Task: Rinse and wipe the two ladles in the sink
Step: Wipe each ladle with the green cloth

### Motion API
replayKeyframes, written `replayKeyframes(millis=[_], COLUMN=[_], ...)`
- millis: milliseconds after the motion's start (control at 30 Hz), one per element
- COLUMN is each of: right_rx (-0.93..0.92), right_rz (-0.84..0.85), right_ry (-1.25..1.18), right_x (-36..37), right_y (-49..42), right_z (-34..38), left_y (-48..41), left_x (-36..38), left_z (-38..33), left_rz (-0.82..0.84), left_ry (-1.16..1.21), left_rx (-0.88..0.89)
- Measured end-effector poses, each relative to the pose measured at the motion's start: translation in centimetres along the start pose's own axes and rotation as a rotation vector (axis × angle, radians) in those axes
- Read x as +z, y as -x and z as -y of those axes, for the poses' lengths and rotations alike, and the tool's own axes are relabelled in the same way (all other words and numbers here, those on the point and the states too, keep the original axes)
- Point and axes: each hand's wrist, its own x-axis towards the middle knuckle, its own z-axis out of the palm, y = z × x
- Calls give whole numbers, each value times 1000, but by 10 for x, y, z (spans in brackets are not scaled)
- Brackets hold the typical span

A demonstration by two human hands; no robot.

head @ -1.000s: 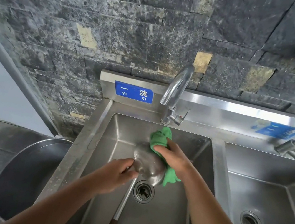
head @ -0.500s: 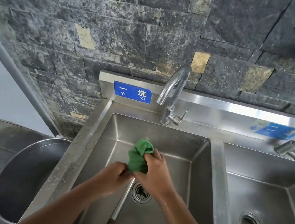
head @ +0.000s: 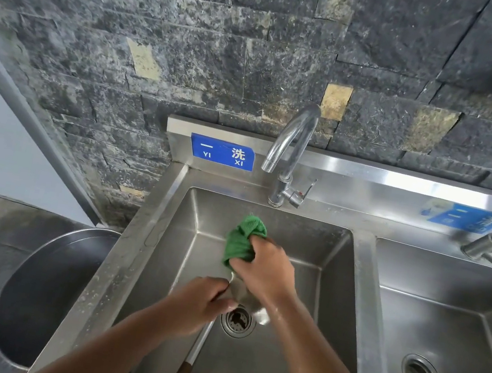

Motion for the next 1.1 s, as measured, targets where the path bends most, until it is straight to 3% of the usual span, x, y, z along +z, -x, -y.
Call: replayKeyframes(millis=[100, 200, 367, 433, 567, 700, 800, 900, 1000, 1100], right_rx=[98, 137, 95, -16, -280, -294, -134, 175, 528, 757], right_rz=[220, 265, 67, -8, -192, -269, -305, -384, -145, 116], right_ry=[-130, -262, -404, -448, -253, -149, -378, -726, -1183, -1621], right_x=[-16, -22, -7, 7, 35, 34, 20, 16, 7, -9], right_y=[-30, -39, -6, 11, 36, 34, 22, 11, 0, -3], right_z=[-6, -16, -25, -29, -24, -26, -24, -15, -9, -16], left_y=[0, 0, -3, -3, 0, 0, 2, 3, 3, 4], left_x=[4, 4, -2, -2, -3, -12, -15, -21, -31, -34], left_z=[2, -2, 1, 4, 7, 2, -3, -7, -3, 0], left_rz=[-70, -105, -152, -153, -112, -14, -33, -62, -69, -40], left_ry=[73, 222, 160, 262, 611, 489, 538, 626, 638, 543], left_rx=[-12, -98, -151, -206, -359, -291, -275, -288, -311, -296])
